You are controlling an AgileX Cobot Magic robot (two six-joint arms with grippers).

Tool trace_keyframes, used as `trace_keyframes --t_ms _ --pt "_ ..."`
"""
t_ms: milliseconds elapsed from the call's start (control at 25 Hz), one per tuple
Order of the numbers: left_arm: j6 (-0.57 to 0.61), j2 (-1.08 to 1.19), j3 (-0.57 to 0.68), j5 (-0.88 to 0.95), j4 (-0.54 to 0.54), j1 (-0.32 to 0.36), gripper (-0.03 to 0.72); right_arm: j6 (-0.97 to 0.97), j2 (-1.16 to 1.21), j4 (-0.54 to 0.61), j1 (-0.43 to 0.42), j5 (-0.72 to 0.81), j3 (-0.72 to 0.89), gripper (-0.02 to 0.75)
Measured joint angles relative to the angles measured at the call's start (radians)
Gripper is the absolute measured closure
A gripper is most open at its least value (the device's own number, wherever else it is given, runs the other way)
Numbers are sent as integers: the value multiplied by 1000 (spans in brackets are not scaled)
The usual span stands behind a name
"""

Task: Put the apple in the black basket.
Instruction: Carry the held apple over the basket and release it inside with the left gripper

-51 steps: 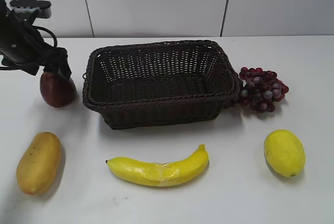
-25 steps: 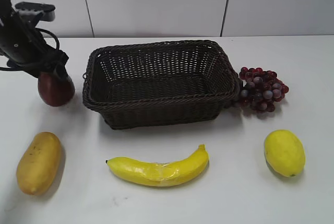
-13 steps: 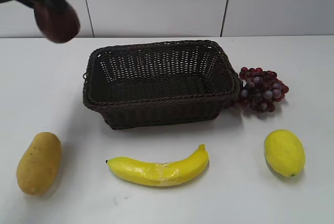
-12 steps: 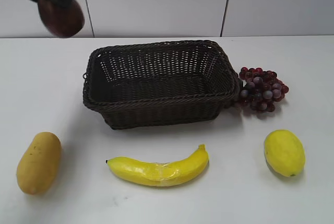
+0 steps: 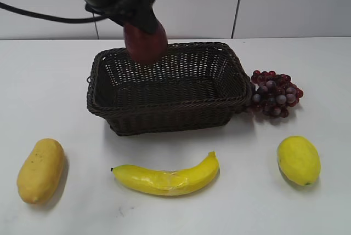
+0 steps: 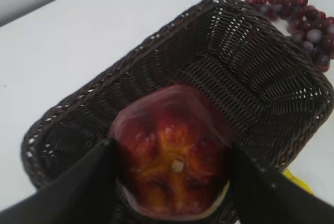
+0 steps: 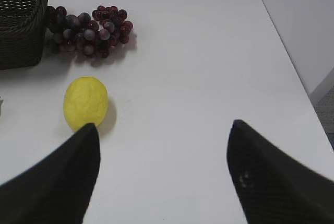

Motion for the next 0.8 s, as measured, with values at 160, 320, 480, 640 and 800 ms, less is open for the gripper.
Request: trace_keyframes --t_ms 160,320,480,640,800 --pt "0 105 0 -45 -13 -18 201 0 0 0 0 0 0 167" --pt "0 193 0 -48 -18 -20 201 0 0 0 0 0 0 167" --pt "0 243 0 -50 -18 -20 201 0 0 0 0 0 0 167" --pt "0 255 0 -63 -18 -20 59 0 0 0 0 0 0 167" --pt "0 246 0 -76 -18 -20 6 0 0 0 0 0 0 167"
